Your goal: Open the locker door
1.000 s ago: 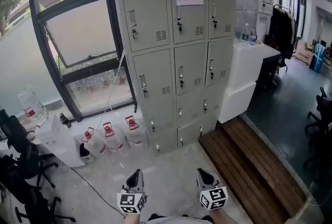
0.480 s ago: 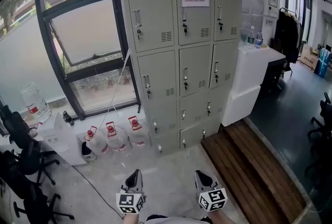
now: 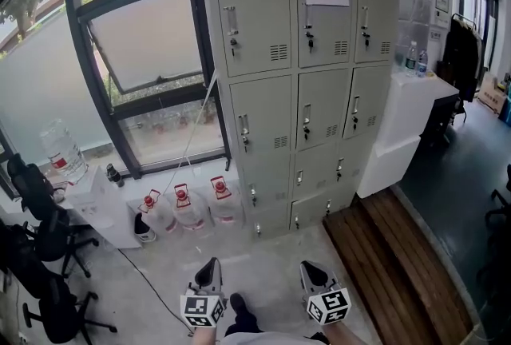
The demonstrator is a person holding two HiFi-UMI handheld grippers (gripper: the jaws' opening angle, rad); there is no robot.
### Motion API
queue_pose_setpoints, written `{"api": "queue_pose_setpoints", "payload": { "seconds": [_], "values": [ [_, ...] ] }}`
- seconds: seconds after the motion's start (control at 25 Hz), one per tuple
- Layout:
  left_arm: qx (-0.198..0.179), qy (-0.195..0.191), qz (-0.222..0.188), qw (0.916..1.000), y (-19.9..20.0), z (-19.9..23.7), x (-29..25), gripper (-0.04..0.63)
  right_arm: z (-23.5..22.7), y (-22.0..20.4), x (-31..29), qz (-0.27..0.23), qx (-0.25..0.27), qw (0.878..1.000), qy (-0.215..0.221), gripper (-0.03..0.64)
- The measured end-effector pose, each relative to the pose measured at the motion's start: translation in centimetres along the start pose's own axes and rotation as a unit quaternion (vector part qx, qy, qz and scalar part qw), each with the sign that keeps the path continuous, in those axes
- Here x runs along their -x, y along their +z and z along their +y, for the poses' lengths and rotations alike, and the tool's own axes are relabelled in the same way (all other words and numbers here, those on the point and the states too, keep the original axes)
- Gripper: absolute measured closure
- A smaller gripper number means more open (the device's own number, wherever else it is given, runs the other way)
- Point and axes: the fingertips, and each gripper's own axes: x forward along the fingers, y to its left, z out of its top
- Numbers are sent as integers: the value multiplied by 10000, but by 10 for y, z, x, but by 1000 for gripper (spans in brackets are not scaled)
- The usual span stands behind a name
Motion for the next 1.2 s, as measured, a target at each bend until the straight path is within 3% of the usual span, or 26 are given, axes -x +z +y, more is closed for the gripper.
{"api": "queue_pose_setpoints", "payload": {
  "seconds": [0.36,0.76,0.96,1.2],
  "values": [
    [104,-172,-50,9998,-8,93,-125,586,-30,4,-138,0,-18,9998,-220,603],
    [-101,-639,-26,9979,28,228,-288,586,-35,55,-338,-321,-72,9984,-457,603],
    [18,-516,-50,9987,31,248,-329,586,-52,64,-389,-227,56,9991,-358,603],
    [259,-52,-158,9995,40,248,-353,586,-76,86,-417,-175,195,9996,87,603]
  ]
}}
